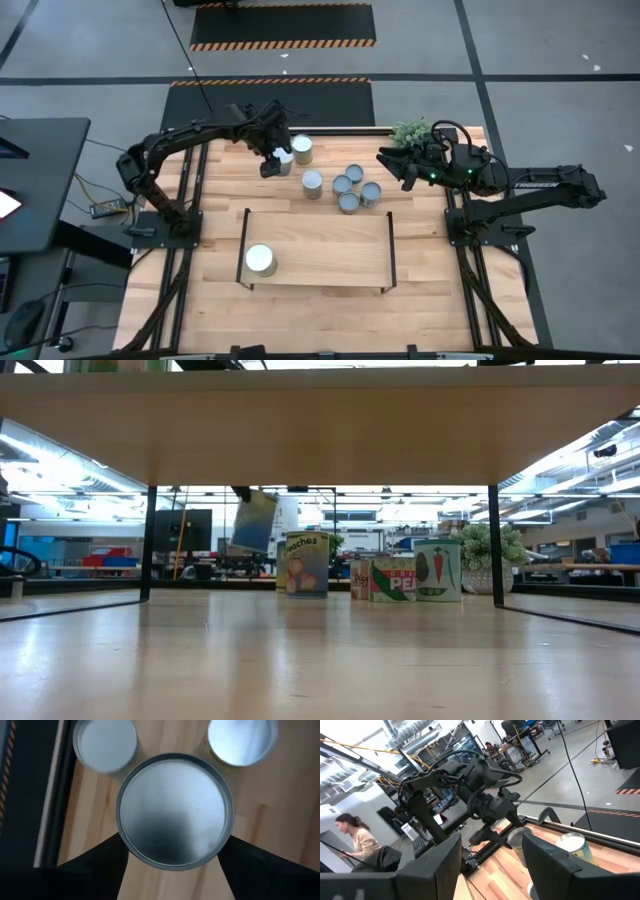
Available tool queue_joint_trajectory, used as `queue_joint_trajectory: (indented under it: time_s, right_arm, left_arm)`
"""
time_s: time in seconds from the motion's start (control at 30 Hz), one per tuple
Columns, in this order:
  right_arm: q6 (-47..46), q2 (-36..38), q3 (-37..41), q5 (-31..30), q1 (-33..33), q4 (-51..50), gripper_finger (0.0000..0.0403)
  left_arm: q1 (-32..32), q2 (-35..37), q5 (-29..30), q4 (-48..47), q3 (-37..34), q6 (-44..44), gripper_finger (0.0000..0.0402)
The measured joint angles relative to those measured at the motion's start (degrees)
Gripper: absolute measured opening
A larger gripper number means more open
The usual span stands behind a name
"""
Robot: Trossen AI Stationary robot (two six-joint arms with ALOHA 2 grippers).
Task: Pick and place cans onto a shelf
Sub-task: Put the canned peas on the shelf
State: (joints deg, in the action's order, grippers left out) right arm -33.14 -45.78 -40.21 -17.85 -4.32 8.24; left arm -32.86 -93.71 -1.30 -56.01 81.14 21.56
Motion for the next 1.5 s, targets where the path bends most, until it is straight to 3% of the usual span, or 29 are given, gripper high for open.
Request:
queue_joint_trajectory:
  time_s: [0.23,0.33,0.7,1.0,1.5]
  right_arm:
    - [0.92,0.45,0.0,-0.01,0.0,2.7,0.0217]
    - [1.2,0.44,0.0,-0.02,-0.04,2.83,0.0217]
    - [1.85,0.31,0.0,-0.04,-0.76,2.44,0.0217]
    - [1.23,0.31,0.0,-0.04,-0.76,2.43,0.0217]
    - [-0.14,0.24,0.0,-0.04,-0.74,2.55,0.0217]
  left_arm:
    - [-1.11,-4.02,-1.64,7.8,-9.68,1.74,0.0287]
    - [-1.05,-4.17,-1.46,6.32,-11.31,2.07,0.0286]
    - [-0.61,-4.13,-3.47,6.45,-11.28,1.07,0.0294]
    - [-0.66,-4.15,-2.08,2.69,-9.06,-0.37,0.0393]
    - [-0.31,-4.76,-2.61,7.53,-7.43,4.38,0.04]
